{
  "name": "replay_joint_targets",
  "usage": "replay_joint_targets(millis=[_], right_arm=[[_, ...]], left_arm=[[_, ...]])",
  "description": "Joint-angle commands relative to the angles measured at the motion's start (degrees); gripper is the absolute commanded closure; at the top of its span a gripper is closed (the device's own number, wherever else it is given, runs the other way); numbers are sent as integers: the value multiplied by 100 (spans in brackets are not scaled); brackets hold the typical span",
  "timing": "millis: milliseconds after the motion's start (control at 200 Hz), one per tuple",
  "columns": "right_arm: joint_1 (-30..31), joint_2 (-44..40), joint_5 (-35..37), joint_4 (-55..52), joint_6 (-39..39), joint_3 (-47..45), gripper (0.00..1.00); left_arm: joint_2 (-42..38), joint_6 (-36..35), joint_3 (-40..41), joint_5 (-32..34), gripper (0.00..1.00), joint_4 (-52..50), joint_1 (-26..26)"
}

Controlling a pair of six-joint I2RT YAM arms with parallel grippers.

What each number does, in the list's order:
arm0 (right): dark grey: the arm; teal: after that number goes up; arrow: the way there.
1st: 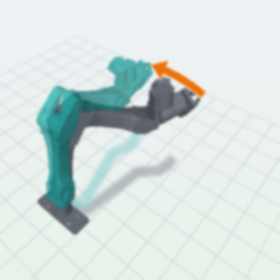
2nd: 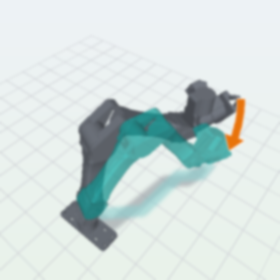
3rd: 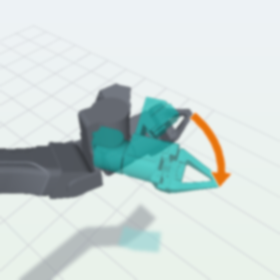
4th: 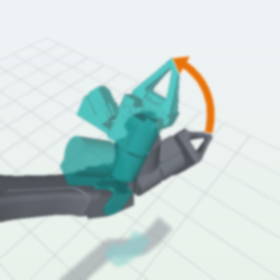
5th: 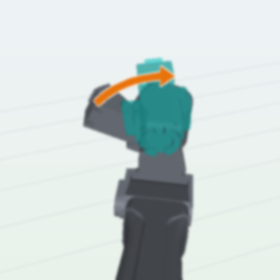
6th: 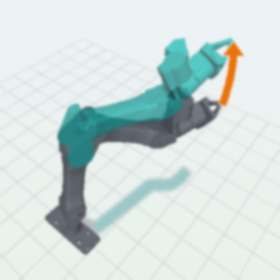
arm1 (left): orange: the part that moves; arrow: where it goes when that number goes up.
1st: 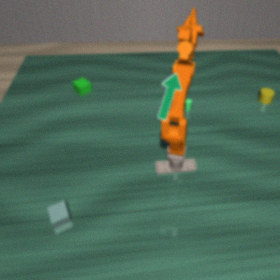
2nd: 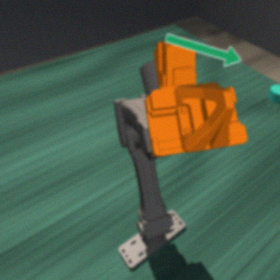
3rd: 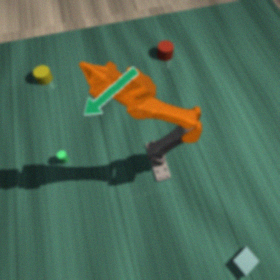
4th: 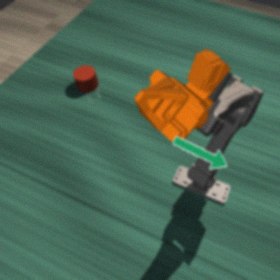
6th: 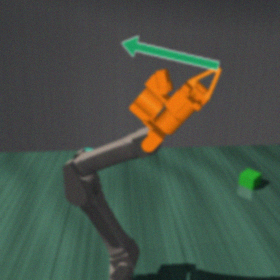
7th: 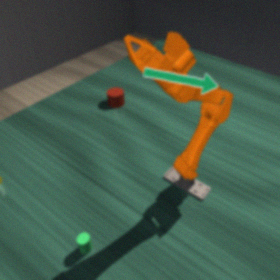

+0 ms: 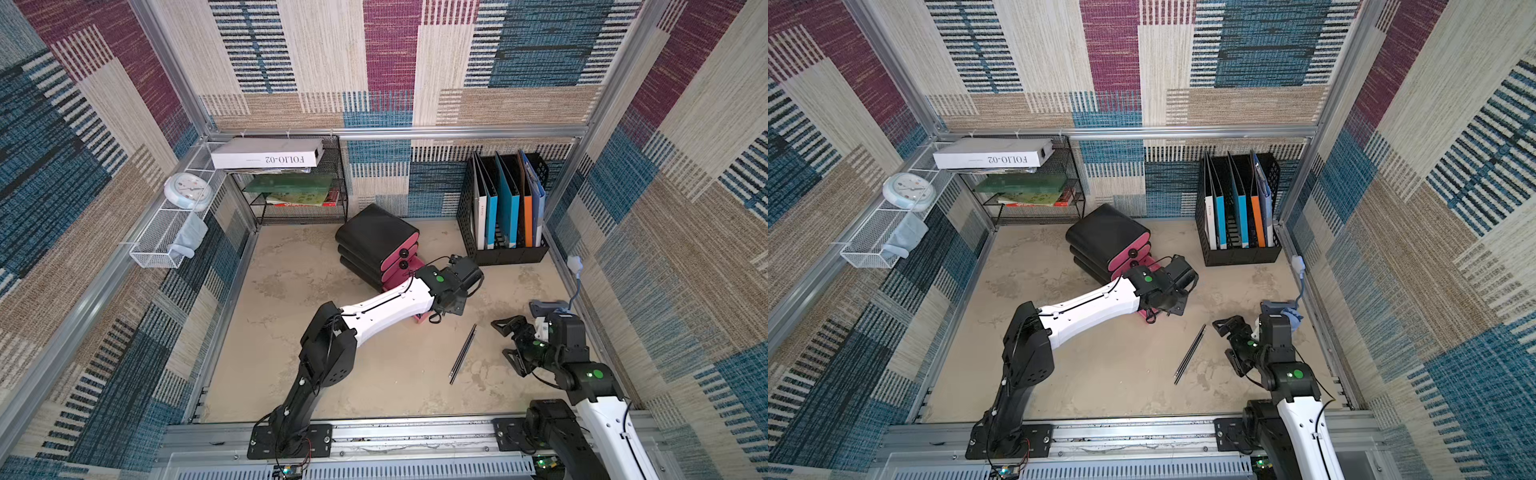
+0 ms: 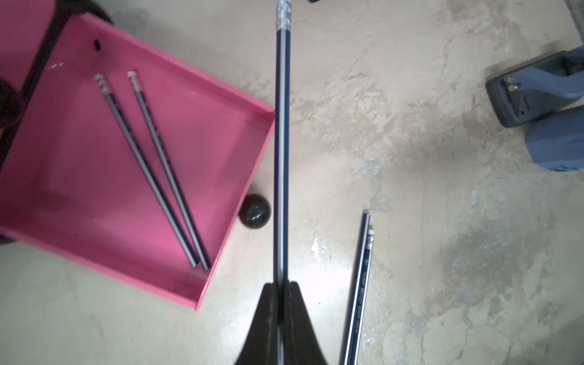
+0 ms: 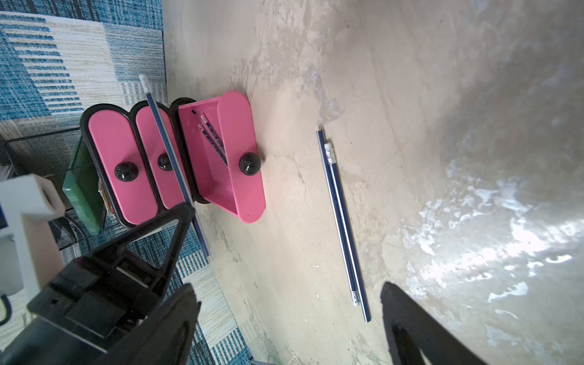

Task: Please place the pencils in the drawer according to their color
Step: Place the pencil in the drawer.

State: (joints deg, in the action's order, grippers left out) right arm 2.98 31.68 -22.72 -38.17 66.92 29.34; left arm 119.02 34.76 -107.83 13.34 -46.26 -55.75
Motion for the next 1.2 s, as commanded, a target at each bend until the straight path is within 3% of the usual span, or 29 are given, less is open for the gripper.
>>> replay_joint_targets(millis=[0, 155, 306, 1197], right_arm=[[7, 155, -307, 416, -135, 52, 6], [7, 336, -382, 558, -160, 169, 6], [12, 426, -402, 624, -140, 224, 6], [9, 515, -338, 605, -151, 201, 7]], left_arm=[[-317, 798, 382, 447, 100, 85, 80], [-582, 1318, 875, 420, 100, 109, 314], [-435, 1602, 834, 155, 100, -104, 578], [886, 1247, -611, -30, 100, -564, 1048]])
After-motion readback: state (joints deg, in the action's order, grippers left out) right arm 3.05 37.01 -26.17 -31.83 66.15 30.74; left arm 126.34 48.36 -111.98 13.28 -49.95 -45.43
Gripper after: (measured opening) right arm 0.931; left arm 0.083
